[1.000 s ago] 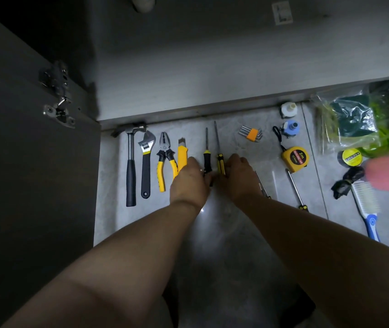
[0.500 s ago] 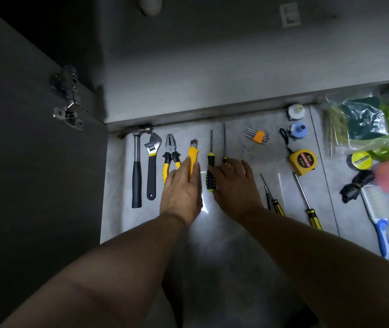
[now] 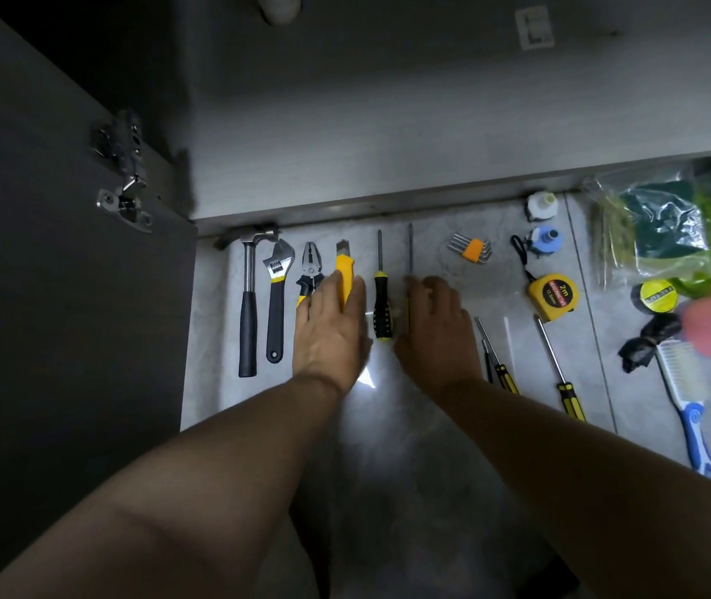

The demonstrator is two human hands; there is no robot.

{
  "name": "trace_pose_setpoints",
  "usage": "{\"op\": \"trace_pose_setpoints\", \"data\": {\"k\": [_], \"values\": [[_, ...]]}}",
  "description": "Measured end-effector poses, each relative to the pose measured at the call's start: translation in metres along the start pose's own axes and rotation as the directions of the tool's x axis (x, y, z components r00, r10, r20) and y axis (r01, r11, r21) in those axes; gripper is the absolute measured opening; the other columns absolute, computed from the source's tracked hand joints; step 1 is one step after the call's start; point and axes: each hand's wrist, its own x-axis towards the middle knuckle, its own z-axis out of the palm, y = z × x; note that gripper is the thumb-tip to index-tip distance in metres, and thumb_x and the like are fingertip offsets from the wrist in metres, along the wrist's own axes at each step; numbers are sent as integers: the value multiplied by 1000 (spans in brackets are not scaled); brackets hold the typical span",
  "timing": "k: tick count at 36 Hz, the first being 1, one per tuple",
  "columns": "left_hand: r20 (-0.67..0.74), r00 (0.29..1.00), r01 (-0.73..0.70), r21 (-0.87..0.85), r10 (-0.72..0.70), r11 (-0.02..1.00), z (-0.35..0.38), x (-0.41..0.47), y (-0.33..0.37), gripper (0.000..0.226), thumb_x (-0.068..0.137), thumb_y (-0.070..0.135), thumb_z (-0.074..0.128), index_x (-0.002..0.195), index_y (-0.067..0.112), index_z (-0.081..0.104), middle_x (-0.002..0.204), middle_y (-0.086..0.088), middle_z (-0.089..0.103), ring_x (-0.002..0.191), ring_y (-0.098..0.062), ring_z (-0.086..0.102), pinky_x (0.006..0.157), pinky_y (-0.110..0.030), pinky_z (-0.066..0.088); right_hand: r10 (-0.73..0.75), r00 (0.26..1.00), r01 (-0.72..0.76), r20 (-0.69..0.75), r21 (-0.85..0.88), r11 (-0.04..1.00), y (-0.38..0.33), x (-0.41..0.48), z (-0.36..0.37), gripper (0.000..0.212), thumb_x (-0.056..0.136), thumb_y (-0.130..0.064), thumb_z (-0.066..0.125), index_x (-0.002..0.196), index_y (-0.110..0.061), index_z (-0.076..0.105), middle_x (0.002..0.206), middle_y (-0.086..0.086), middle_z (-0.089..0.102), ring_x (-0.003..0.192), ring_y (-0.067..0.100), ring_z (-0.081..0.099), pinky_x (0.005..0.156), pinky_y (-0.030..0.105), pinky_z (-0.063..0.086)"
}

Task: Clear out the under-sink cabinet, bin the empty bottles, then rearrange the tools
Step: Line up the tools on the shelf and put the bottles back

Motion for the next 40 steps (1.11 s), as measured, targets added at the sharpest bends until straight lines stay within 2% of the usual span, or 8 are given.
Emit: {"op": "trace_pose_setpoints", "data": {"k": [4,7,13,19,23,26,31,40], "values": [[-19,993,-113,63,114,992,9,7,-1,91,80,45,75,157,29,29,157,-7,31,149,-29,23,121,-45,22,167,979,-191,118,234,953,0,1,1,65,87,-10,63,144,-13,31,134,15,39,102,35,60,80,40,54],[-8,992,-126,82,127,989,15,12,4,84,83,50,72,155,29,35,153,0,41,150,-29,22,122,-44,18,162,972,-201,168,248,948,0,3,2,57,93,-10,57,144,-12,33,133,15,43,99,43,62,84,53,53],[-80,990,-110,84,117,990,17,13,12,70,82,47,70,145,24,49,134,5,60,140,-27,37,114,-39,16,150,972,-193,183,251,948,0,9,4,57,91,-7,56,143,-12,33,133,15,44,101,43,61,86,50,52],[-111,986,-122,32,125,992,15,8,7,75,80,41,70,148,23,44,135,2,59,138,-28,38,115,-38,19,134,974,-177,182,249,952,1,14,9,61,91,-6,59,145,-16,33,132,13,43,101,40,62,76,33,39],[-68,987,-144,42,147,989,13,7,5,77,83,44,68,153,32,37,140,4,54,142,-29,33,118,-43,21,119,975,-163,187,242,956,1,15,9,63,89,-3,60,144,-15,32,132,13,43,99,39,63,79,42,50],[-80,989,-121,23,123,992,13,9,6,69,85,41,67,150,31,43,139,6,56,143,-29,34,118,-42,21,112,975,-157,193,237,959,0,16,8,62,90,-4,60,145,-16,32,132,13,43,100,39,63,83,45,52],[-87,995,-52,-31,49,998,16,6,7,74,77,31,73,146,25,47,140,5,57,142,-28,35,117,-43,26,89,973,-136,213,221,966,-1,17,8,66,91,-5,61,148,-15,29,135,14,43,105,38,62,90,50,53],[-95,995,-44,-16,42,999,15,1,7,79,74,27,73,146,17,46,145,-1,51,143,-28,34,118,-43,27,110,975,-160,194,267,950,8,5,0,63,91,-16,61,145,-14,29,135,15,40,100,43,62,83,56,54]]}}
